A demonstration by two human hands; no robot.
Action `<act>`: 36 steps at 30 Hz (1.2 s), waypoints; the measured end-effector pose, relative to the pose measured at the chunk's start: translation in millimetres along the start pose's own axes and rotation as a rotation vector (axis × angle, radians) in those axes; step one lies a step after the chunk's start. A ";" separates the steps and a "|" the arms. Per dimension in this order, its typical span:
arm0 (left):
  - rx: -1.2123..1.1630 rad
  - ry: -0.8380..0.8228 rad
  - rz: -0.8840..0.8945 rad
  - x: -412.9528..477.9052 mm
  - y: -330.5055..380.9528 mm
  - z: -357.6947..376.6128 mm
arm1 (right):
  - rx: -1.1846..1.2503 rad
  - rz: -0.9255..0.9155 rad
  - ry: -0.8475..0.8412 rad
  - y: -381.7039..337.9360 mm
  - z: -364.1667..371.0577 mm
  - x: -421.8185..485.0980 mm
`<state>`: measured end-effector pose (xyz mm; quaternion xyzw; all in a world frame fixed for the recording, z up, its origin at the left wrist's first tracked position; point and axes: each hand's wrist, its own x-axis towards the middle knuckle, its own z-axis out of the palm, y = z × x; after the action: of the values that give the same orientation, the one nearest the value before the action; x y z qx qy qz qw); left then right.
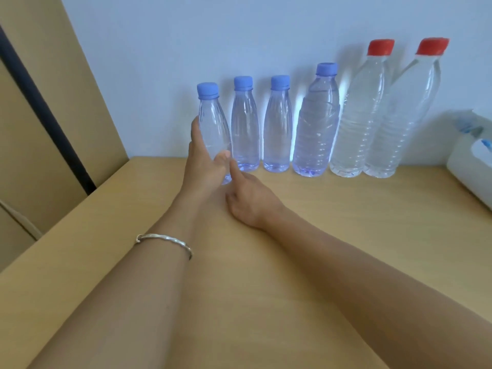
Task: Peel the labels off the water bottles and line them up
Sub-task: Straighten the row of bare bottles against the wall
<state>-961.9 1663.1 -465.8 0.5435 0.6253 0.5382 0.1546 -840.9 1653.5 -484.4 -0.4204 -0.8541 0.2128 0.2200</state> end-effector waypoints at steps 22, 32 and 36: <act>0.171 -0.078 -0.110 44.2 1.6 1.8 | -0.006 0.096 -0.033 -3.3 -1.0 3.4; 0.169 -0.105 -0.154 40.2 4.7 9.8 | 0.002 0.096 -0.041 -3.8 -1.4 3.7; 0.161 -0.089 -0.130 36.6 2.6 12.7 | 0.027 0.092 -0.033 -3.3 -2.1 3.9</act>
<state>-963.9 1700.1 -453.9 0.5357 0.6929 0.4506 0.1726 -844.0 1655.2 -480.0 -0.4528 -0.8344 0.2409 0.2017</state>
